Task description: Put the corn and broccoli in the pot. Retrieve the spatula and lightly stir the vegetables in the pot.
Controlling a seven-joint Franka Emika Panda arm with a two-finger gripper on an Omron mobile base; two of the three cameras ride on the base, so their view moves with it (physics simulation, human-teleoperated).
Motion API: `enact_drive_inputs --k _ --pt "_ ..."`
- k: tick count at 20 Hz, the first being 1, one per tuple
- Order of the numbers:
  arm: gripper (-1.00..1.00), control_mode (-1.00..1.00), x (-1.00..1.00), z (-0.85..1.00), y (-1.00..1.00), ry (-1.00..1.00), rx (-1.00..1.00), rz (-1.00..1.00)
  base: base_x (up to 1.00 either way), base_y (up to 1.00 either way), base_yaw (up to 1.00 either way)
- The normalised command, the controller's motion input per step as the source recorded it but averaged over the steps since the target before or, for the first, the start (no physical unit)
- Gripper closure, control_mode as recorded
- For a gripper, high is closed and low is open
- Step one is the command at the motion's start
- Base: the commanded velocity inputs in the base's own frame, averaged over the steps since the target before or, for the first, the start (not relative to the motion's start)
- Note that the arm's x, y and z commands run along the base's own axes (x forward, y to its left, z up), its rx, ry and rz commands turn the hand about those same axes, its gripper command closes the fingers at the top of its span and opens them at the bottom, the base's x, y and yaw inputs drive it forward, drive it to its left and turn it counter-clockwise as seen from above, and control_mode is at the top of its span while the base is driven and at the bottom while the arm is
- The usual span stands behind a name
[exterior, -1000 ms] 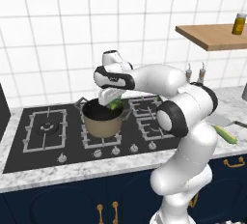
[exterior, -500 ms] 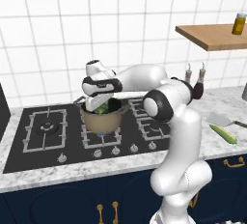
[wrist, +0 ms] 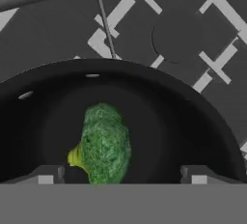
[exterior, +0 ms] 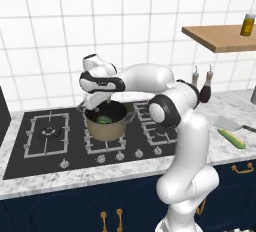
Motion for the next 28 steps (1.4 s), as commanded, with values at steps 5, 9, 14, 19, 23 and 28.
enact_drive_inputs --k 5,9,14,19,23,28 --pt "-1.0 -1.0 -0.94 0.73 -0.18 -0.18 0.09 -0.09 0.0 0.0 0.0" --pt "-1.0 -1.0 -1.0 0.38 -0.64 -0.23 0.09 -0.09 0.0 0.0 0.0" --pt "-1.0 -1.0 -1.0 0.17 -0.95 -0.26 0.03 -0.04 0.0 0.0 0.0" --pt "-1.0 -1.0 -1.0 0.46 -1.0 -0.24 0.01 -0.05 0.0 0.0 0.0" --pt "-1.0 -1.0 -1.0 0.15 -1.0 -0.15 0.03 -0.08 0.0 0.0 0.0" --pt "-1.0 -1.0 -0.99 0.0 -1.0 -0.15 0.0 -0.09 0.0 0.0 0.0"
